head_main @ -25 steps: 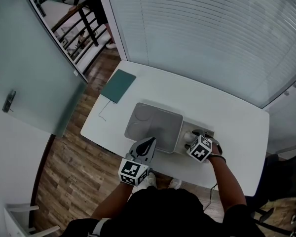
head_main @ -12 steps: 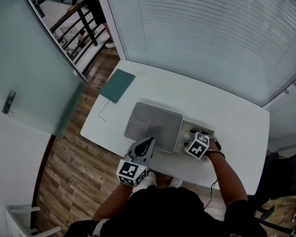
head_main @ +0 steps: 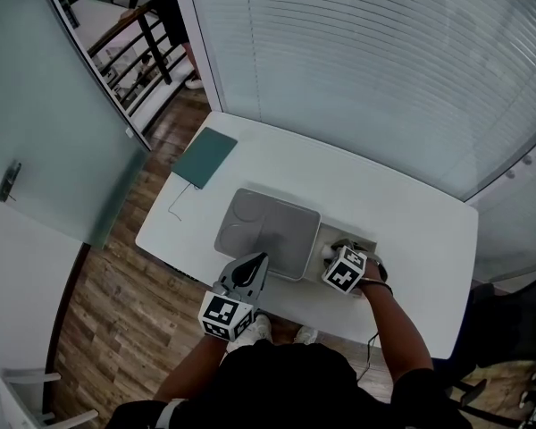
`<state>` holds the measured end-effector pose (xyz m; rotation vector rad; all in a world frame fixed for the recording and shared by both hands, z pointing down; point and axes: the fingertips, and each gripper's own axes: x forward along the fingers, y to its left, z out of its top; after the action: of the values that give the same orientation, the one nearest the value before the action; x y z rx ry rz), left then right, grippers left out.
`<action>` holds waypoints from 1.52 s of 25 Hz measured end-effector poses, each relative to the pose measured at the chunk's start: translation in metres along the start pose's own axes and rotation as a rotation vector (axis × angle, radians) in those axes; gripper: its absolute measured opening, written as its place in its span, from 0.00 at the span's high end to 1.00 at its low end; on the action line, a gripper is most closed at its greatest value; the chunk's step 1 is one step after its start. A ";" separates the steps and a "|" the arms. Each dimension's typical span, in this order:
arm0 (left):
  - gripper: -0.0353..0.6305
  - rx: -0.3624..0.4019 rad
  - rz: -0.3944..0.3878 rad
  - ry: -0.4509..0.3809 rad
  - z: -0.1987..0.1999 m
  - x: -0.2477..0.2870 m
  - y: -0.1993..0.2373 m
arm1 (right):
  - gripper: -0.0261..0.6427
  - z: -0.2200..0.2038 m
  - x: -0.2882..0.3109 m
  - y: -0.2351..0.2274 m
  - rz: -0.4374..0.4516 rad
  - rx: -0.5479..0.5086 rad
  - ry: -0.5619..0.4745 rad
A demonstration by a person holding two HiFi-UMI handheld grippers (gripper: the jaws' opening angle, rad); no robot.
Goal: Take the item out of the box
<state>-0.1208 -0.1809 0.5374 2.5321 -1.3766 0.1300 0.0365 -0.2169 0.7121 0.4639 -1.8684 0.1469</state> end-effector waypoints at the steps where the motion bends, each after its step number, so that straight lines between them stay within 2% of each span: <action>1: 0.93 -0.002 0.003 0.001 -0.001 -0.001 0.000 | 0.71 0.000 0.000 0.002 0.002 0.004 0.002; 4: 0.93 -0.001 0.018 0.003 -0.002 -0.004 0.001 | 0.72 0.005 -0.005 0.004 -0.007 0.009 -0.012; 12: 0.93 0.010 0.030 0.008 -0.003 -0.005 0.002 | 0.71 0.012 -0.036 -0.001 -0.119 0.014 -0.098; 19: 0.93 0.034 0.009 0.006 0.001 0.001 -0.011 | 0.71 0.025 -0.066 -0.004 -0.178 0.067 -0.277; 23: 0.93 0.048 -0.005 0.001 0.006 0.004 -0.017 | 0.71 0.034 -0.095 -0.009 -0.249 0.110 -0.408; 28: 0.93 0.070 -0.026 -0.005 0.011 0.007 -0.025 | 0.71 0.048 -0.131 -0.012 -0.331 0.109 -0.579; 38: 0.93 0.092 -0.053 -0.014 0.023 0.012 -0.038 | 0.71 0.065 -0.190 -0.014 -0.358 0.238 -0.835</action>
<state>-0.0834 -0.1769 0.5110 2.6473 -1.3364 0.1690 0.0365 -0.2043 0.5117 1.1445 -2.5416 -0.0868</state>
